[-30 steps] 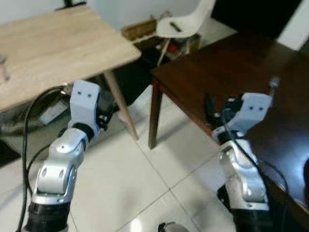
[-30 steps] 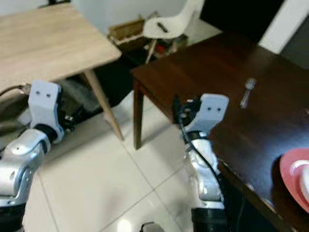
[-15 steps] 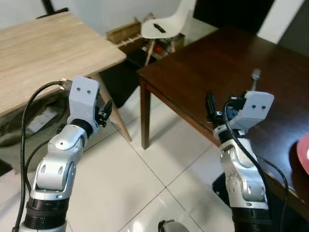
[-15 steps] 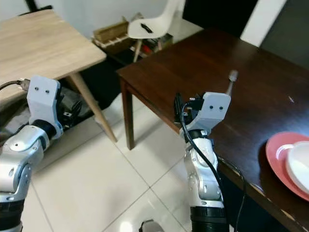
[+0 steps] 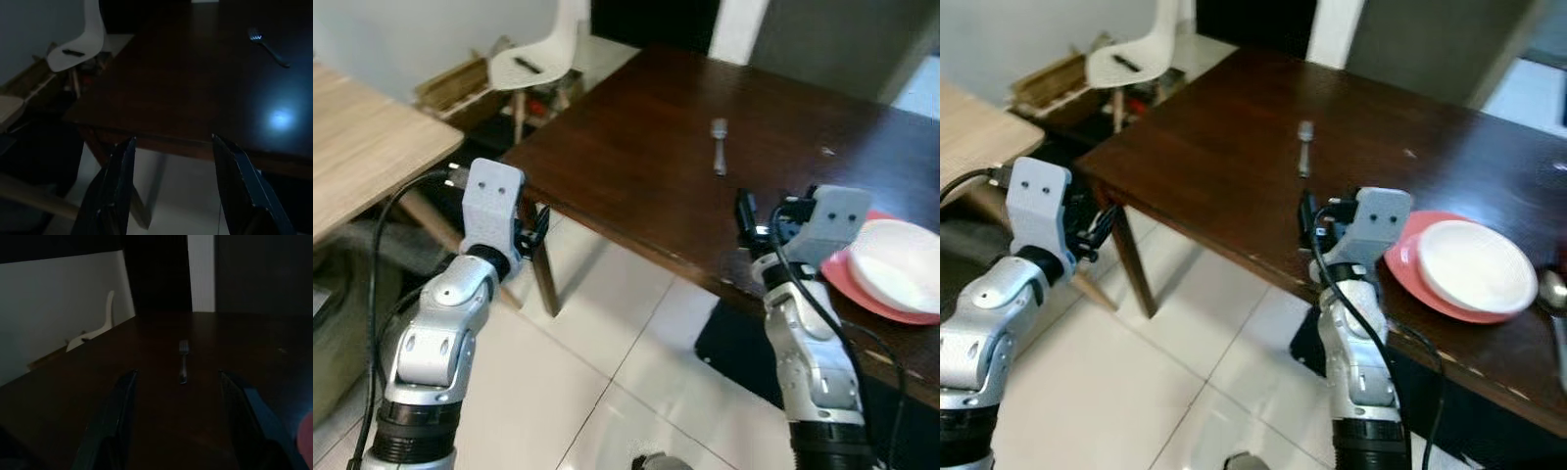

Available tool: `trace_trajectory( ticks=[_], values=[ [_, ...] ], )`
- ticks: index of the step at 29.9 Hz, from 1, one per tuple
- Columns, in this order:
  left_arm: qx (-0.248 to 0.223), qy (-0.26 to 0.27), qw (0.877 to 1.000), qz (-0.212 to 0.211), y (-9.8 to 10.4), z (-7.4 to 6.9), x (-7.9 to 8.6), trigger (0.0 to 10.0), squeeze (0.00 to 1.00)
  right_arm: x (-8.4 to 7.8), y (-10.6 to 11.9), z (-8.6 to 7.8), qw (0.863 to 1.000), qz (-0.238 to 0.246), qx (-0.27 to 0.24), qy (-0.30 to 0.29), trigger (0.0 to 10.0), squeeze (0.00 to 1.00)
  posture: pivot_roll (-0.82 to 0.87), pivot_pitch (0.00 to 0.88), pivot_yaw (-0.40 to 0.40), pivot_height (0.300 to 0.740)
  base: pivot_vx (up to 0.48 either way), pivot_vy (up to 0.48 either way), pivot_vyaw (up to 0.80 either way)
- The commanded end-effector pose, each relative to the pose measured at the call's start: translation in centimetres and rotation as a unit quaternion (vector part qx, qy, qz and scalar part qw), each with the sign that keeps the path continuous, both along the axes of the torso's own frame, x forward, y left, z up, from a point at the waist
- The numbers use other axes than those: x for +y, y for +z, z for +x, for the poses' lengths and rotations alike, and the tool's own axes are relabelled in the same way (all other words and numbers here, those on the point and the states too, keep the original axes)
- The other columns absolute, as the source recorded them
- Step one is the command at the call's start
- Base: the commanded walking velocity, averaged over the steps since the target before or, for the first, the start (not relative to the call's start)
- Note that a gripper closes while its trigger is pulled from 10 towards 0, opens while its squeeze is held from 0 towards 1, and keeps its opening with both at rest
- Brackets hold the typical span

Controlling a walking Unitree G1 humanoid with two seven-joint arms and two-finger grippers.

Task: Setting the table

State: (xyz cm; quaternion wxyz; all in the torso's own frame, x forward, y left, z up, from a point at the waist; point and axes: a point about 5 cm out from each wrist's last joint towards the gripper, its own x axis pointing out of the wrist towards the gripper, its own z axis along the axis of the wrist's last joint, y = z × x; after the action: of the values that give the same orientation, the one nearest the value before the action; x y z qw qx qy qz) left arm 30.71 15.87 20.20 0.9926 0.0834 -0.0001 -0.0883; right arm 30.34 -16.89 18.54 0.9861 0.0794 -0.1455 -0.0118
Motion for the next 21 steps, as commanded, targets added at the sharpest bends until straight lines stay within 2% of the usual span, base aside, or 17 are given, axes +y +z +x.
trace_trajectory(
  ticks=[1, 3, 6, 11, 21],
  values=[
    [0.008, 0.010, 1.000, 0.004, -0.50, -0.12, 0.57, 10.0, 0.00, 0.43, -0.25, -0.03, 1.000, 0.003, 0.006, 0.008, 10.0, 0.00, -0.01, 0.027, 0.058, 0.740, 0.000, 0.000, 0.00],
    [0.008, 0.010, 1.000, 0.004, -0.53, -0.12, 0.56, 10.0, 0.00, 0.43, -0.28, -0.04, 1.000, 0.003, 0.007, 0.009, 10.0, 0.00, -0.01, 0.028, 0.058, 0.740, 0.000, 0.000, 0.00],
    [0.009, 0.013, 1.000, 0.004, -0.67, -0.11, 0.61, 10.0, 0.00, 0.49, -0.33, -0.02, 1.000, 0.002, 0.008, 0.010, 10.0, 0.00, -0.01, 0.030, 0.056, 0.740, 0.000, 0.000, -0.80],
    [0.009, 0.017, 1.000, 0.004, -0.75, -0.09, 0.72, 10.0, 0.00, 0.51, -0.36, 0.02, 1.000, 0.001, 0.008, 0.011, 10.0, 0.00, -0.01, 0.030, 0.056, 0.740, 0.000, 0.000, 0.00],
    [0.008, 0.017, 1.000, 0.003, -0.69, -0.07, 0.72, 10.0, 0.00, 0.55, -0.49, 0.10, 1.000, -0.004, 0.012, 0.009, 10.0, 0.00, -0.01, 0.028, 0.053, 0.740, 0.000, 0.000, -0.80]
  ],
)
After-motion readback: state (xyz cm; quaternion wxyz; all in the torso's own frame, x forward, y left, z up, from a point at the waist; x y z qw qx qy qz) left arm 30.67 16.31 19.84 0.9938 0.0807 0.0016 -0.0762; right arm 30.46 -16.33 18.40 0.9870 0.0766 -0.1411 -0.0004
